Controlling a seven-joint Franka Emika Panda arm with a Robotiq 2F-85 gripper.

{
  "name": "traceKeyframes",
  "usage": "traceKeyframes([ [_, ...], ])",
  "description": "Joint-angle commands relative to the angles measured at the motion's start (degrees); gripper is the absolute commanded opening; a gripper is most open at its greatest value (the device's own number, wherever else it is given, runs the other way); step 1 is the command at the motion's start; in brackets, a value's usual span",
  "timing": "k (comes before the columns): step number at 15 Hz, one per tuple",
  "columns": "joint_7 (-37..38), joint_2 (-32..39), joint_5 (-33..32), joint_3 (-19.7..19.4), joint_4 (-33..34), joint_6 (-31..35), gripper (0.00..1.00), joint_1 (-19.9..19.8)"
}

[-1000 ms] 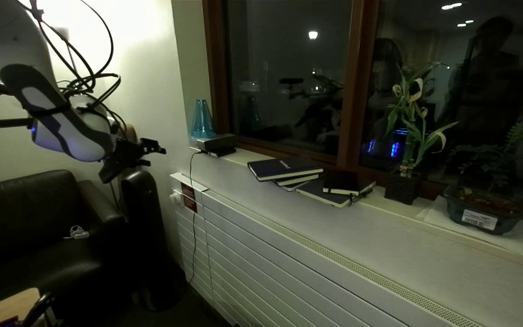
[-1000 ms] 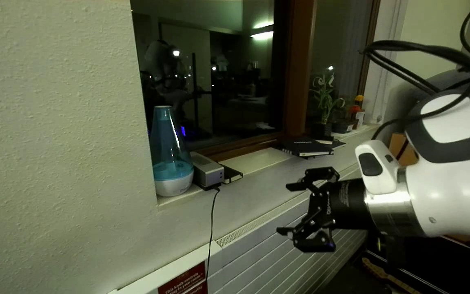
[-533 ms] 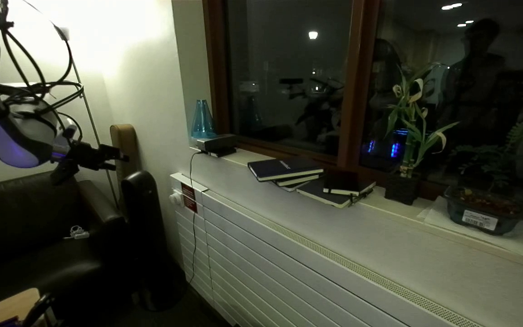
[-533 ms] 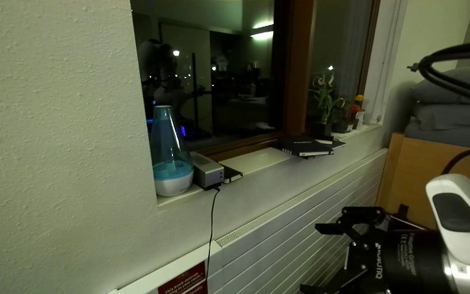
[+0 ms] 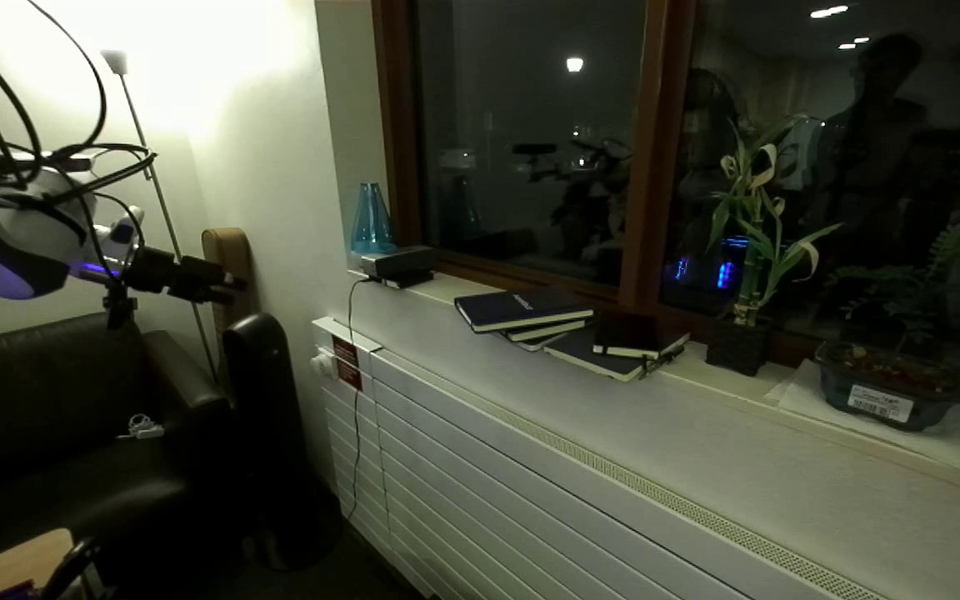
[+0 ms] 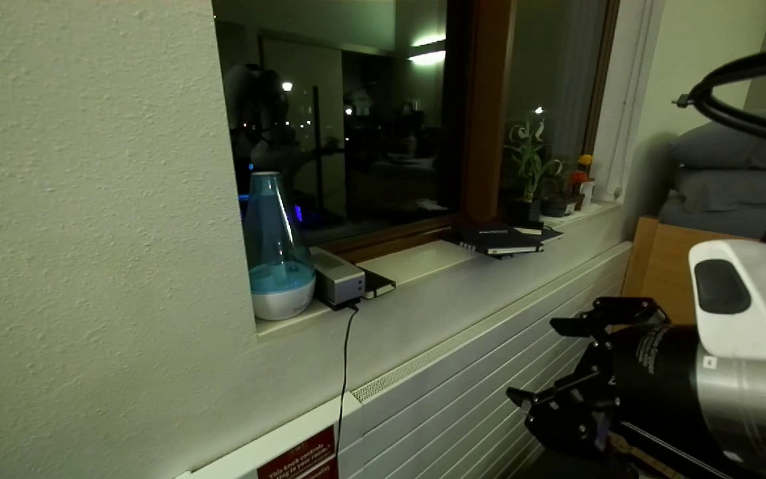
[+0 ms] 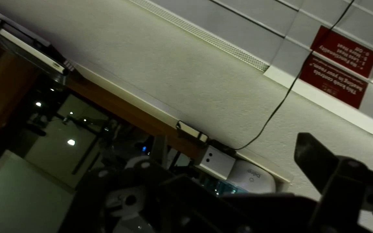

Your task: Put the second book from the left on top of the third book.

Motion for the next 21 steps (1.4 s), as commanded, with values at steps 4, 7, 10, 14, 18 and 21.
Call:
traceKeyframes([
  [4, 1.84, -6.04, 8.45, -1.43, -3.27, -6.24, 1.00, -0.79],
  [7, 1.91, -8.77, 12.29, -2.82, -4.10, -6.69, 1.00, -1.74],
  [10, 0.99, -11.68, 15.22, -4.18, -4.25, -5.80, 1.00, -2.61],
  [14, -0.05, -14.99, 17.98, -5.52, -3.70, -5.70, 1.00, -3.33],
  [18, -0.34, -17.65, 20.30, -6.45, -3.90, -5.79, 1.00, -3.96],
  [21, -0.29, -19.13, 21.87, -6.55, -4.22, -6.53, 1.00, -4.26],
])
